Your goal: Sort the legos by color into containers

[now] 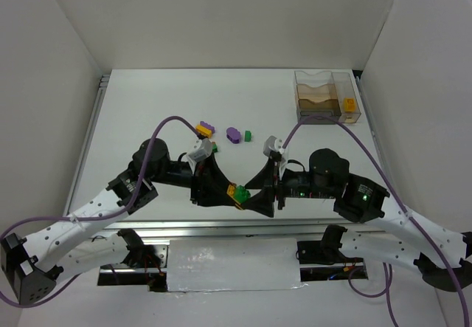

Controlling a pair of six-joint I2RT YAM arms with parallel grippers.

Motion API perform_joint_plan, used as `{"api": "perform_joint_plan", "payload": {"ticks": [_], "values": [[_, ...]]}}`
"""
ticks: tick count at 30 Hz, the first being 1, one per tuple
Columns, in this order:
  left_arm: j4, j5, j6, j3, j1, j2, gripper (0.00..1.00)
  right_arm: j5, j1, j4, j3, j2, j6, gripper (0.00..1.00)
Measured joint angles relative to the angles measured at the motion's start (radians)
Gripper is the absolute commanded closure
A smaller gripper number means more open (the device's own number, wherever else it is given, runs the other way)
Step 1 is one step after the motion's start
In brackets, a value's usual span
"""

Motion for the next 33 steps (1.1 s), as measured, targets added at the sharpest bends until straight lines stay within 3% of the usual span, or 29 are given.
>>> {"api": "perform_joint_plan", "payload": {"ticks": [1,5,8,9,10,15,23,27,30,33], "values": [[-0.003,0.000,0.001,0.000,-0.001,0.000,1.00,0.000,-0.001,-0.002,0.001,0.000,0.001,0.36],[-0.008,-0.006,0.011,0.000,-0.002,0.000,1.00,-0.014,-0.005,-0.001,0.003,0.022,0.000,0.56],[-0.018,-0.006,0.023,0.000,-0.001,0.001,1.00,-0.027,-0.005,-0.002,0.004,0.034,0.005,0.62],[-0.020,-0.005,0.024,0.000,-0.001,0.000,1.00,-0.029,-0.006,-0.002,0.004,0.036,0.008,0.73],[-0.022,-0.005,0.025,0.000,-0.001,0.000,1.00,-0.033,-0.006,-0.002,0.003,0.036,0.008,1.00],[-0.020,-0.008,0.025,0.000,-0.002,-0.001,1.00,-0.075,-0.040,0.011,-0.002,0.031,0.011,1.00],[0.013,-0.032,0.021,-0.005,-0.017,-0.021,1.00,-0.431,-0.383,0.064,-0.002,0.038,-0.001,1.00],[-0.008,-0.033,0.026,-0.005,-0.029,-0.040,1.00,-0.528,-0.410,0.057,0.037,0.071,-0.024,1.00],[-0.032,-0.057,0.029,-0.004,-0.032,-0.040,1.00,-0.489,-0.415,0.056,0.040,0.063,-0.029,1.00],[-0.151,-0.178,0.035,0.033,-0.035,-0.040,1.00,-0.290,-0.423,0.073,0.027,0.039,-0.005,1.00]]}}
